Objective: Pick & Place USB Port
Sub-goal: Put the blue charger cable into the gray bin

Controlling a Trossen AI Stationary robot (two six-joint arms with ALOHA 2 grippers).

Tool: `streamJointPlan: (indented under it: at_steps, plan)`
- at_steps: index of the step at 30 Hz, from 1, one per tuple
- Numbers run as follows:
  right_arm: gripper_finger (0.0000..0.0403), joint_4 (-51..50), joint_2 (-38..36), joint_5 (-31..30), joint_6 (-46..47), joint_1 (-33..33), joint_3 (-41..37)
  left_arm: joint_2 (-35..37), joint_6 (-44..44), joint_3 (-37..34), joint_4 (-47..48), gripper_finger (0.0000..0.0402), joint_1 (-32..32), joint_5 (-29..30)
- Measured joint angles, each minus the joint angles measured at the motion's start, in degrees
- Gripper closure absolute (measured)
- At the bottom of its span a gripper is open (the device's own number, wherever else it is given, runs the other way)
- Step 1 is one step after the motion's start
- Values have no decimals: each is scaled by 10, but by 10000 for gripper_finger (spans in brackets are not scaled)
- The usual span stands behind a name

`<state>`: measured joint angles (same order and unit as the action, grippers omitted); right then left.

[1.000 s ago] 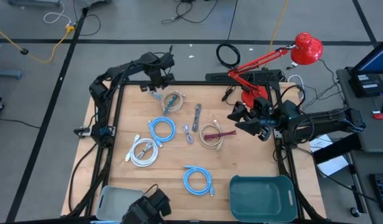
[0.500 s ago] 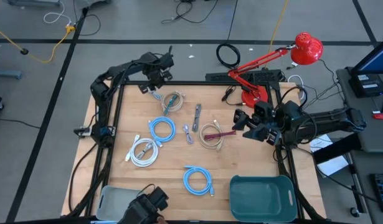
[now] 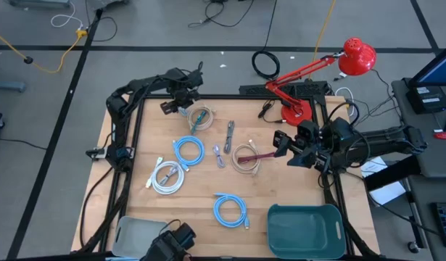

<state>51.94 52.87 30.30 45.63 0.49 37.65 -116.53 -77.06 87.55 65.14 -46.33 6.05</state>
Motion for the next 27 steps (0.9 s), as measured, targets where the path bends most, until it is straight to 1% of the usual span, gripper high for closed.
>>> streamJointPlan:
  at_steps: [4, 11, 16, 18, 23, 25, 27]
  plan:
    - [190, 0, 0, 0, 0, 0, 0, 0, 6, 0, -10, 204, 0, 1]
    - [190, 1, -3, 0, -15, 0, 0, 10, 56, 0, -23, 204, 2, 0]
    - [190, 1, -11, 0, -24, -3, 0, 15, 138, 15, -17, 204, 1, 9]
    - [190, 1, -14, 0, -24, -7, 0, 15, 157, 24, -15, 204, 1, 10]
    - [190, 0, -17, -1, -26, -16, 0, 15, 222, 65, -21, 204, 10, 11]
    - [190, 1, -17, -1, -26, -17, 0, 15, 262, 85, -22, 204, 15, 18]
    - [190, -1, -17, -2, -29, -17, 0, 15, 331, 107, -33, 204, 19, 25]
